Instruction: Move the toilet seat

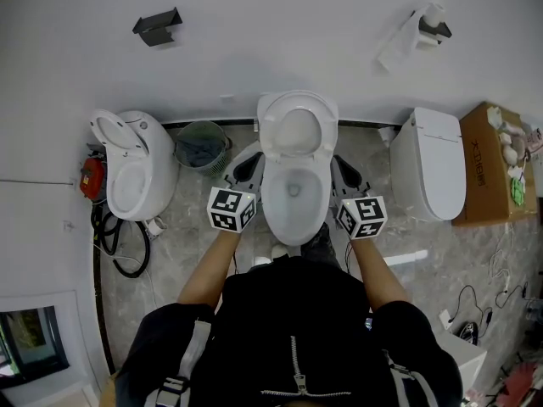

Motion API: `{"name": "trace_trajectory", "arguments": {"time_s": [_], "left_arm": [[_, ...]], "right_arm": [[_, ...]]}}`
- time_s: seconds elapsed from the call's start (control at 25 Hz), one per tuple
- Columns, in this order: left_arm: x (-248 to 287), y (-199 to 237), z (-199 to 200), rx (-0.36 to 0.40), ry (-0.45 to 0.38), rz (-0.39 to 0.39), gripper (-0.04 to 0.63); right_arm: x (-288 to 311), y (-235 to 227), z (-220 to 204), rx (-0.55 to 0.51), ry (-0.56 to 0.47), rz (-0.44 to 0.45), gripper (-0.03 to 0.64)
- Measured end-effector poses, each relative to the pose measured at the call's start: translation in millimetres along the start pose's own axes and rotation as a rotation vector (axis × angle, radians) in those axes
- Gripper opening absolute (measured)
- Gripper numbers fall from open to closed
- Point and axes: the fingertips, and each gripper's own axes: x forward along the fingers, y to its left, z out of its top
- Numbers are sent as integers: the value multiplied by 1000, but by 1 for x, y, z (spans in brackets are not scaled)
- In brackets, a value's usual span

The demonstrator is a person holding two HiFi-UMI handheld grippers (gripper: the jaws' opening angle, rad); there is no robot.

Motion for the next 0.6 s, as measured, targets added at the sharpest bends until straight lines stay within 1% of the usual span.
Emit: {"name": "trace_trajectory", "arguments": {"time_s": [0.6], "left_arm": [[-1,6,-4,-14,6,9,6]], "right_arm": [[4,2,-4,3,16,9,0]]}}
